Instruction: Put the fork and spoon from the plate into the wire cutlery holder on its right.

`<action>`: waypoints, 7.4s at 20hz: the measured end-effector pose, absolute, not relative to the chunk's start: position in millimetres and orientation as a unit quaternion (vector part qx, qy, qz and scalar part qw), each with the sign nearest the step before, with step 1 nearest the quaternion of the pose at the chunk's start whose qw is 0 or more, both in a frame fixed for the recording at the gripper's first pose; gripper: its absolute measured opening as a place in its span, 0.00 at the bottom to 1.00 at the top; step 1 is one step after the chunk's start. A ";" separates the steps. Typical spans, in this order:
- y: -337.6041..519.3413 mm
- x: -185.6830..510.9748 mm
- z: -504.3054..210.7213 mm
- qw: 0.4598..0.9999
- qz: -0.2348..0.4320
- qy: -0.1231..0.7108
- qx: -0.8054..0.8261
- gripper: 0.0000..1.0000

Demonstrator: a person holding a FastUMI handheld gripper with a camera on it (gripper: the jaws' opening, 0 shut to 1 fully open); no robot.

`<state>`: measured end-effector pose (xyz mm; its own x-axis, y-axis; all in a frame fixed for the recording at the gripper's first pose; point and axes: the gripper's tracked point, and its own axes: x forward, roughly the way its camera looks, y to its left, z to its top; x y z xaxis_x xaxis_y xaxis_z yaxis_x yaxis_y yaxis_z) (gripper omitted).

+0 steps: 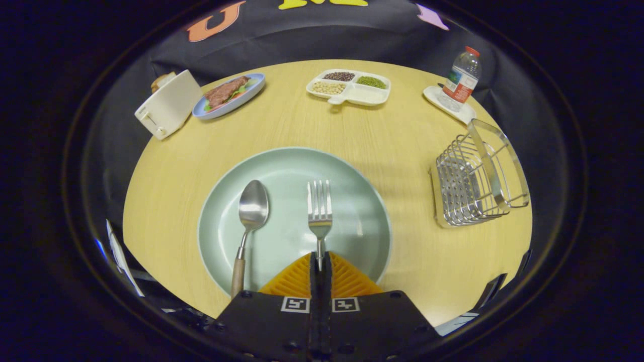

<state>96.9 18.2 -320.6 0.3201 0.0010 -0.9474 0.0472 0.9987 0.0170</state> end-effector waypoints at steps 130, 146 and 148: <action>62.0 68.1 -228.8 0.880 0.006 0.472 0.046 0.05; -105.2 79.3 -87.0 0.924 -0.037 0.367 0.099 0.05; -129.9 79.4 -90.2 0.923 -0.050 0.367 0.106 0.05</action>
